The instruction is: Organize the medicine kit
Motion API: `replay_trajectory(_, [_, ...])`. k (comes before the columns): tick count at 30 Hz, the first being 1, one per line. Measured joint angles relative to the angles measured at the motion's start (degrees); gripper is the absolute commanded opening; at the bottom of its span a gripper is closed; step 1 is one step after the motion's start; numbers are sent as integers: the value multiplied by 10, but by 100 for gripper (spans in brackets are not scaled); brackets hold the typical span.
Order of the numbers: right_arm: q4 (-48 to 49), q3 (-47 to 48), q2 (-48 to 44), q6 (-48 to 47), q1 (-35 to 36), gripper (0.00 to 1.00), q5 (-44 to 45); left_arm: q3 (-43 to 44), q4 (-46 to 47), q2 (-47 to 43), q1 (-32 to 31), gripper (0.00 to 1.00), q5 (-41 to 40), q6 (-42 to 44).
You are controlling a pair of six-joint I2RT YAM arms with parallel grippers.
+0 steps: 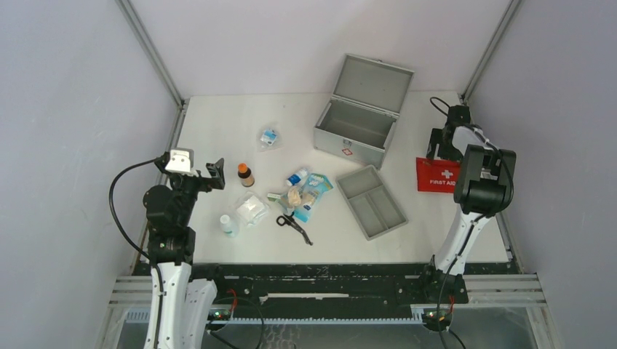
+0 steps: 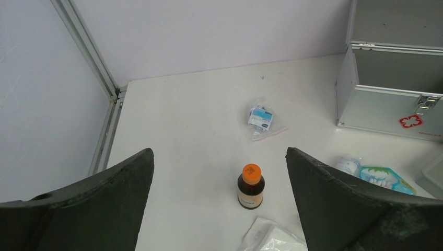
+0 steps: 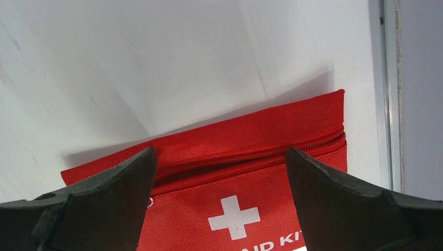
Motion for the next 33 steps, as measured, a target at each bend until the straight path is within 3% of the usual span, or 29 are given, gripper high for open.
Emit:
replay_trajectory(11, [-74, 18, 7, -149, 21, 82, -74, 0, 0, -3, 0, 100, 1, 0])
replay_trajectory(20, [-132, -94, -89, -330, 96, 79, -102, 0, 0, -5, 0, 100, 1, 0])
replay_trajectory(27, [-157, -99, -172, -311, 24, 80, -140, 0, -4, -10, 0, 100, 4, 0])
replay_trajectory(33, [-144, -129, -197, -223, -66, 91, -172, 0, -4, -10, 0, 100, 10, 0])
